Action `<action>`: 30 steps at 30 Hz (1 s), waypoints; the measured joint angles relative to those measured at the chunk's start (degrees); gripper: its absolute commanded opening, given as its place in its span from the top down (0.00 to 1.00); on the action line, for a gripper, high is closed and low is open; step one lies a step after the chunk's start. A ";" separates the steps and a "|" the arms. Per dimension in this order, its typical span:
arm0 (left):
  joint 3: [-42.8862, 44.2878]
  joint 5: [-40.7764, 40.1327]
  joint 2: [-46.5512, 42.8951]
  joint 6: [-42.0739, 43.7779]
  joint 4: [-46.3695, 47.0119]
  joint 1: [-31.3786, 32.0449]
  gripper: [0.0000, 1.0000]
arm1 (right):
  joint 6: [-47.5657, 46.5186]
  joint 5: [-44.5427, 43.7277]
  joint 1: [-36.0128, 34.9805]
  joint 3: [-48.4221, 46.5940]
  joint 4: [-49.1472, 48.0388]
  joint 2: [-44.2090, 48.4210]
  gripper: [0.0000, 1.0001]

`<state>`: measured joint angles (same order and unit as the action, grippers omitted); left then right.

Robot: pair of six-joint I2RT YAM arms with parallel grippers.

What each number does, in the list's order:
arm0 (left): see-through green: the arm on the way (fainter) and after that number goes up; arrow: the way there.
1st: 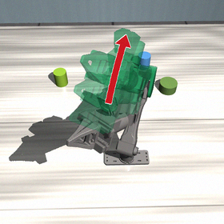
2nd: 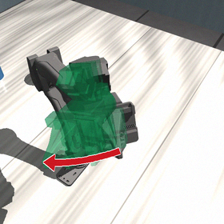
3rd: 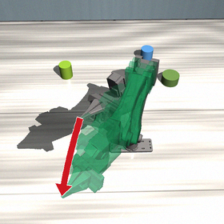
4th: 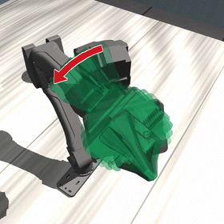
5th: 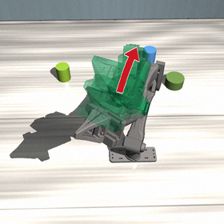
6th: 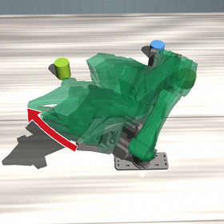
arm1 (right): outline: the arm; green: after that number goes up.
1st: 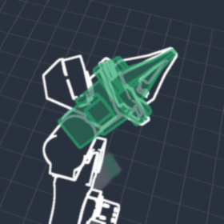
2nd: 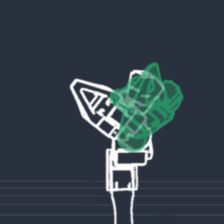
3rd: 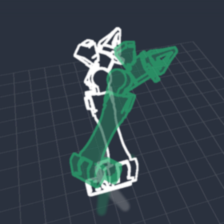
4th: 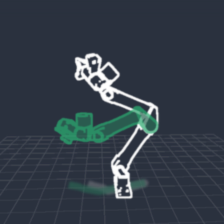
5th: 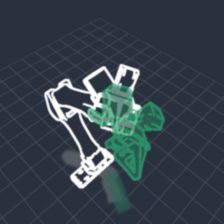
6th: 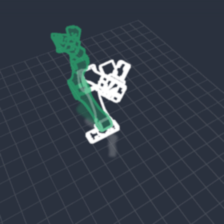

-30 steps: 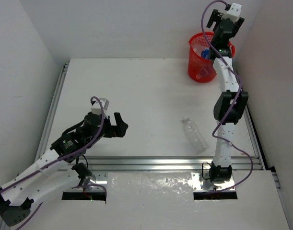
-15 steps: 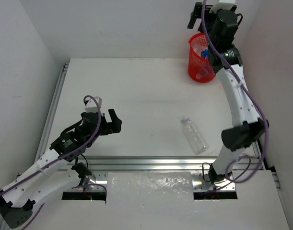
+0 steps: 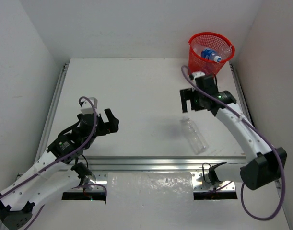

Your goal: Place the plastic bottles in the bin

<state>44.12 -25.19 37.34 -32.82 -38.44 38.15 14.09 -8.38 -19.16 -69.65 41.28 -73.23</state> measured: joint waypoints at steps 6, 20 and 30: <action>0.00 1.11 -0.72 0.22 0.09 0.00 0.00 | -1.81 0.00 0.42 10.21 4.74 -8.52 0.06; 0.00 3.98 -1.22 1.49 1.20 0.00 0.00 | -4.85 4.74 2.23 10.51 1.01 -26.64 0.40; 0.00 5.16 -1.25 2.43 1.42 0.00 0.00 | -6.03 7.21 1.20 0.48 2.29 -25.64 1.00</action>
<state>44.12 -20.03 36.10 -30.39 -37.01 38.15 8.05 -1.17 -17.96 -69.17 43.57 -98.87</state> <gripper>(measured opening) 0.996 0.295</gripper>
